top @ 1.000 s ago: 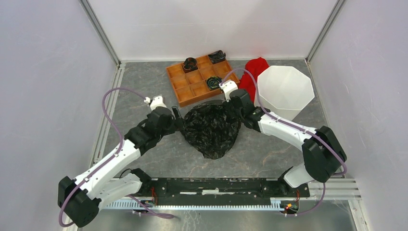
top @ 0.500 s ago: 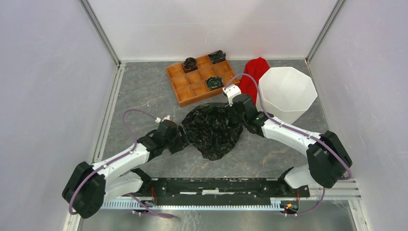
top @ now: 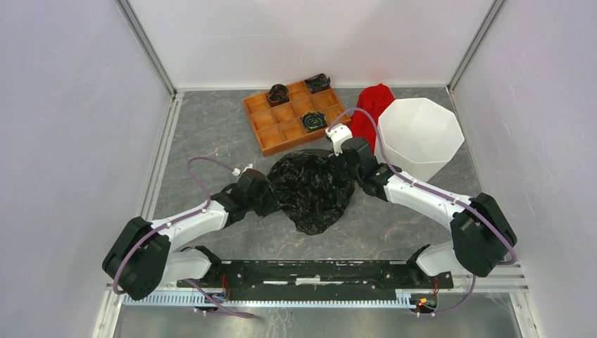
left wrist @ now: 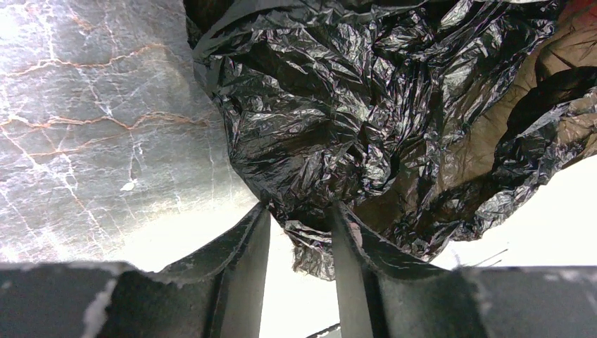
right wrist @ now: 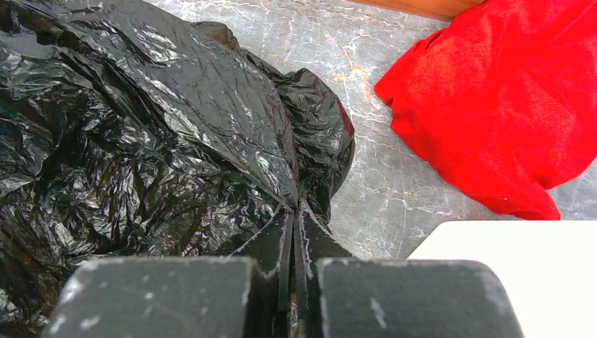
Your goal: Put the trash bags into the trash bin
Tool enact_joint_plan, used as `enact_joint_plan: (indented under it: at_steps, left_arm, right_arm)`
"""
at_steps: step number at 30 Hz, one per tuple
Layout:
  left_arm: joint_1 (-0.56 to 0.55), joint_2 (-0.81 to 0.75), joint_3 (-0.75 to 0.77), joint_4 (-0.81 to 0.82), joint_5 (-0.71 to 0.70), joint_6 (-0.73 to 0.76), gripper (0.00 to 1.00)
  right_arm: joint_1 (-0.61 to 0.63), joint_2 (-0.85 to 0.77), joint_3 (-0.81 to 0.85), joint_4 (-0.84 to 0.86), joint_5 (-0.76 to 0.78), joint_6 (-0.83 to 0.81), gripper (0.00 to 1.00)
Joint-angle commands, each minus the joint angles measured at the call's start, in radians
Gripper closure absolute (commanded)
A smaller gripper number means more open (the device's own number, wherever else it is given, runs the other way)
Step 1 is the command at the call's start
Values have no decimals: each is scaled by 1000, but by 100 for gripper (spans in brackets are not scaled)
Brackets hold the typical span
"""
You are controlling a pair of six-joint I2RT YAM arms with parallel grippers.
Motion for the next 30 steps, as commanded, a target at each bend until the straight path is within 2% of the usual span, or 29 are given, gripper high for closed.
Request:
enact_joint_plan:
  at_steps: [1, 6, 10, 14, 17, 19, 21, 25, 27, 28, 30]
  left_arm:
    - [6, 0, 14, 42, -25, -45, 58]
    - [6, 9, 44, -14, -79, 2, 79]
    - [7, -113, 56, -170, -180, 77, 89]
    - [7, -222, 31, -258, -256, 140, 94]
    - [29, -194, 100, -314, -304, 194, 98]
    - [74, -143, 219, -347, -301, 250, 98]
    - [133, -87, 386, -374, -259, 319, 98]
    - [201, 12, 888, -477, -179, 463, 98]
    - [199, 31, 1137, -505, -114, 520, 98]
    - [199, 17, 1219, -490, -73, 534, 98]
    - [199, -58, 1247, -402, -34, 545, 98]
  right_arm:
    - [-1, -36, -6, 33, -15, 7, 100]
    - [2, -47, -10, 15, -23, 4, 100]
    - [16, -82, -17, -44, -53, 3, 100]
    - [27, -138, -101, -24, -156, 60, 99]
    - [28, -131, -111, 1, -191, 122, 100]
    - [22, -82, -2, -75, -149, 149, 100]
    - [21, -29, 194, -188, -113, 124, 100]
    - [22, 36, 741, -406, -24, 9, 100]
    - [24, 24, 957, -439, -59, -39, 100]
    - [26, -13, 985, -397, -97, -53, 100]
    - [27, -141, 869, -222, -196, -80, 100]
